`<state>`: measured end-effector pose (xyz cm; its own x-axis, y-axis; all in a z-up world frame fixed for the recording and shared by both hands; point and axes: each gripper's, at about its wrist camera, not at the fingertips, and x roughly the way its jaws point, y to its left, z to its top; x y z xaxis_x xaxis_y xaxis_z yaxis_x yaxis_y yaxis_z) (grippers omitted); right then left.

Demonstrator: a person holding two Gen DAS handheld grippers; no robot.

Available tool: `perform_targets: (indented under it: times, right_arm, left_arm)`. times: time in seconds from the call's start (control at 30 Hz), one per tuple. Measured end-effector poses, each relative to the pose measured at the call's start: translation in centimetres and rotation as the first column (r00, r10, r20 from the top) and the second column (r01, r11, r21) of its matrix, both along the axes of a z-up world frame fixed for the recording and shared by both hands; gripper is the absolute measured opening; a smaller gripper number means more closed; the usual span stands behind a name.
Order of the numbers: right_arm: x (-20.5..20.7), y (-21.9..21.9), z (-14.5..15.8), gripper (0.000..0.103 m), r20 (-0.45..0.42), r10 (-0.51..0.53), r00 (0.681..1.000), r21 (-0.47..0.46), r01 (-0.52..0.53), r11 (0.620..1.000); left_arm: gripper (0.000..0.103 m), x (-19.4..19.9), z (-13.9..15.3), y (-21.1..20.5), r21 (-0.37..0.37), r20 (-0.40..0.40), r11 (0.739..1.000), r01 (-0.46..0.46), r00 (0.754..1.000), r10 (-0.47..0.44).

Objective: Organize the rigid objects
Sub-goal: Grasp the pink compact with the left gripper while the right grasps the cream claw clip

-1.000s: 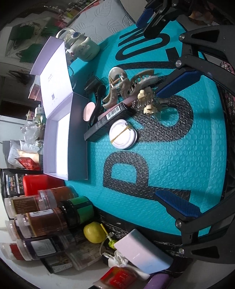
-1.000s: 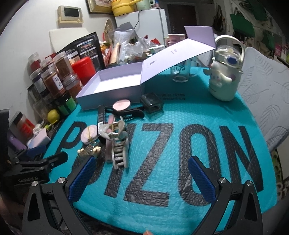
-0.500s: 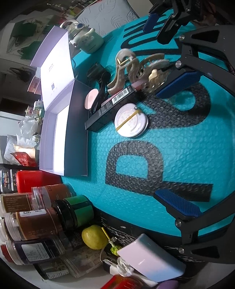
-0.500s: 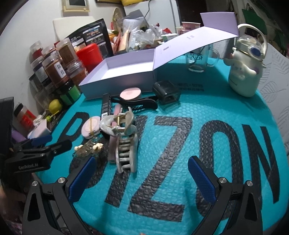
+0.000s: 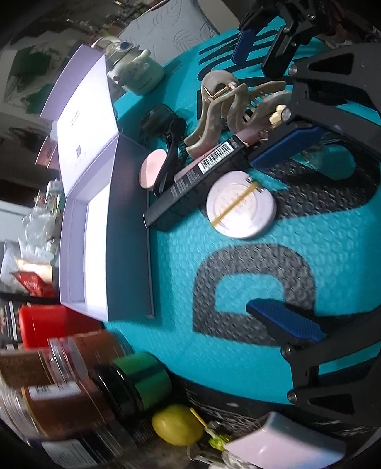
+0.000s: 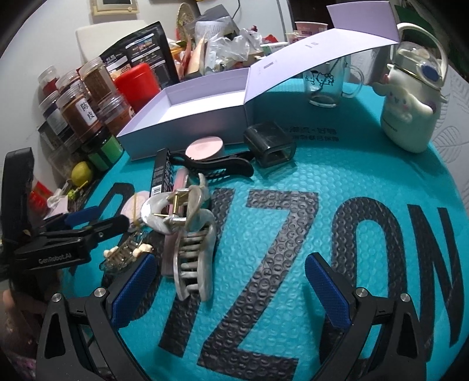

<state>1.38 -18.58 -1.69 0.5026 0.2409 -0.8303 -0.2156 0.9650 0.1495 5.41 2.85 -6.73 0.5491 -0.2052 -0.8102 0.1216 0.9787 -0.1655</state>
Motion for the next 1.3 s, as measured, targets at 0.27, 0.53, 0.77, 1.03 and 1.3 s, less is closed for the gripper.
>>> perform_targets:
  times: [0.27, 0.53, 0.77, 1.03, 1.3]
  right_arm:
    - [0.7, -0.2, -0.4, 0.103, -0.009, 0.009, 1.0, 0.004, -0.009, 1.0]
    - [1.3, 0.1, -0.5, 0.103, -0.005, 0.034, 0.999, 0.021, -0.033, 0.999]
    - [1.9, 0.7, -0.5, 0.103, 0.003, 0.047, 0.999, 0.037, -0.047, 0.998]
    - [2.3, 2.5, -0.7, 0.098, 0.037, 0.099, 0.994, 0.019, -0.1, 0.995]
    - [3.3, 3.4, -1.3, 0.074, 0.032, 0.116, 0.993, 0.01, -0.116, 0.993]
  left_arm:
    - [0.085, 1.5, -0.6, -1.2, 0.025, -0.003, 0.999, 0.046, 0.999, -0.046]
    - [0.054, 1.2, -0.5, -3.1, 0.095, 0.016, 0.992, 0.087, 0.996, -0.089]
    - [0.054, 1.1, -0.3, -1.8, 0.057, -0.006, 0.997, 0.056, 0.998, -0.056]
    - [0.053, 0.0, 0.4, 0.2, -0.001, -0.013, 1.0, -0.01, 1.0, 0.01]
    - [0.053, -0.9, 0.5, 0.8, -0.018, -0.019, 0.999, -0.04, 0.999, 0.039]
